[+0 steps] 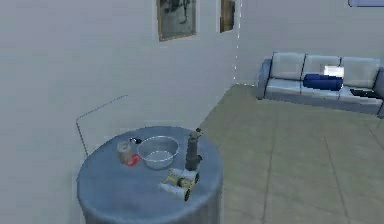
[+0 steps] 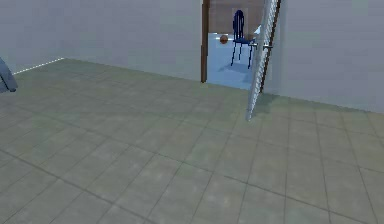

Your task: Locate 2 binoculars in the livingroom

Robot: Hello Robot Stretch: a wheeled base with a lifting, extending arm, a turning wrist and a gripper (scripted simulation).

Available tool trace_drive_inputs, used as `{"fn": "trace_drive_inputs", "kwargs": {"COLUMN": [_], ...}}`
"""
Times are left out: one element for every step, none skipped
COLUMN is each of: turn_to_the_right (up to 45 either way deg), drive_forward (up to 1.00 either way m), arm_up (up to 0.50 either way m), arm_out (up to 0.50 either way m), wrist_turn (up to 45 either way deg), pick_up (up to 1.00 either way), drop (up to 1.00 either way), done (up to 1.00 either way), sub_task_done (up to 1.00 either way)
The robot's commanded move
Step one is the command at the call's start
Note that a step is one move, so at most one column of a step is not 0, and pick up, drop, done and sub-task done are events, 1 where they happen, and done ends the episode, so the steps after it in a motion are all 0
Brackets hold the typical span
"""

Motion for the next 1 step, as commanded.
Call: {"fn": "trace_drive_inputs", "kwargs": {"turn_to_the_right": [0.0], "drive_forward": [0.0], "arm_up": [0.0], "arm_out": [0.0], "wrist_turn": [0.0], "pick_up": [0.0], "drop": [0.0], "done": [1.0], "sub_task_done": [0.0]}}
